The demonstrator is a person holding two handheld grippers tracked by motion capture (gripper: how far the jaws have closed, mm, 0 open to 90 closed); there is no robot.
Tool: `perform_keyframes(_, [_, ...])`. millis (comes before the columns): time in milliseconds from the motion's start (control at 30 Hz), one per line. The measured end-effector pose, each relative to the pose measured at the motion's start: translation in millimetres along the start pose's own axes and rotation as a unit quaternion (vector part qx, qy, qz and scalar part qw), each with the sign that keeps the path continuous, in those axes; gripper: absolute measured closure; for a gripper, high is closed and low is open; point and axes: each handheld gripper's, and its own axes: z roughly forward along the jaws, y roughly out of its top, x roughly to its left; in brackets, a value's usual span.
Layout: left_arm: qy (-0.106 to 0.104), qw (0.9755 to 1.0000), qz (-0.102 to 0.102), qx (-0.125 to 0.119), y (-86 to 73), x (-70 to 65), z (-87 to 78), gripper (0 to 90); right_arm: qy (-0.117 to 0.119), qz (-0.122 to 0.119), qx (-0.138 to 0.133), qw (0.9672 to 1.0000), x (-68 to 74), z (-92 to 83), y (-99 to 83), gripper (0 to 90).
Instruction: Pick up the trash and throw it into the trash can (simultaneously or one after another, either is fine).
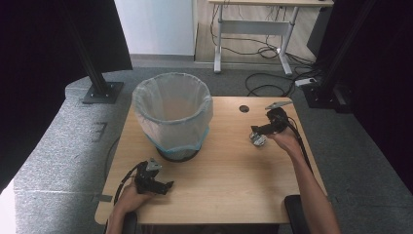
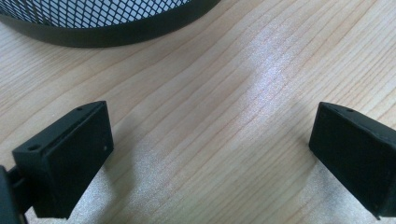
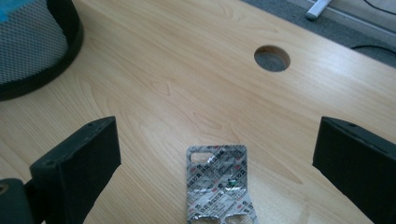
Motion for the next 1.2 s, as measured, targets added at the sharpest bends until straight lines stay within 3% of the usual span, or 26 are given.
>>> perform_keyframes(767, [0.000, 1.0000, 0.000, 0.000, 0.0, 0.0, 0.0, 0.0, -0.002, 0.013, 0.058, 0.9982, -8.7, 58.5, -57.5, 2.8])
perform_keyframes(1200, [0.000, 1.0000, 0.000, 0.000, 0.0, 0.0, 0.0, 0.0, 0.000, 0.020, 0.059, 0.9980, -9.5, 67.7, -73.1, 13.7])
